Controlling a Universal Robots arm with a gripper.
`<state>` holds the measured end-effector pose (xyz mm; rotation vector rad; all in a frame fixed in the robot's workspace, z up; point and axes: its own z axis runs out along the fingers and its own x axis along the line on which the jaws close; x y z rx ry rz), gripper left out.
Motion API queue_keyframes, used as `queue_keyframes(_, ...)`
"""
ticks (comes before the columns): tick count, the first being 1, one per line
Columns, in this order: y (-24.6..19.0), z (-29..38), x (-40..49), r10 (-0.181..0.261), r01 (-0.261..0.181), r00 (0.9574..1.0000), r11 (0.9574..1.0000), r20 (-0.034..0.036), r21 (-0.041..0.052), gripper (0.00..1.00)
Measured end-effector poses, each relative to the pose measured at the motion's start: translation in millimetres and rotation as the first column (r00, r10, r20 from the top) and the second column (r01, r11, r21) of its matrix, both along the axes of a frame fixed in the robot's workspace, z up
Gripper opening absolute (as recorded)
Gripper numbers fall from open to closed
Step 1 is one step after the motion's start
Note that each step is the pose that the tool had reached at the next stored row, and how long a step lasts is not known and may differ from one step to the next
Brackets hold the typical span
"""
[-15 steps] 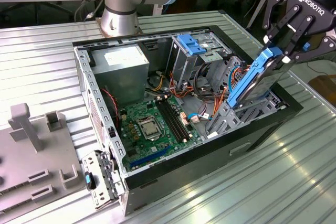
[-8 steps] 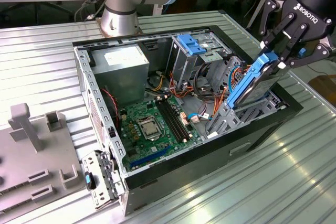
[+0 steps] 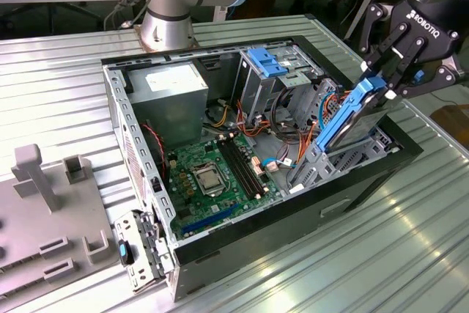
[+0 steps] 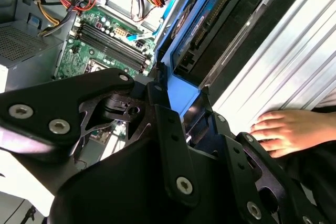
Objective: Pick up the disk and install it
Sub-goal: 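Insert the disk into the insertion slot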
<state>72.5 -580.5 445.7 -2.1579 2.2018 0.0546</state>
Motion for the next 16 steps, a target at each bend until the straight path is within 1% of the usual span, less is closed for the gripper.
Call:
queue_keyframes(7, 0.0, -5.4, 0.0, 0.000, 0.000, 1.0000, 1.0000, 0.0000, 0.0033, 0.37)
queue_keyframes(13, 0.0, -9.4, 0.0, 0.000, 0.000, 1.0000, 1.0000, 0.0000, 0.0034, 0.37)
queue_keyframes(16, 0.0, -12.3, 0.0, 0.000, 0.000, 1.0000, 1.0000, 0.0000, 0.0034, 0.37)
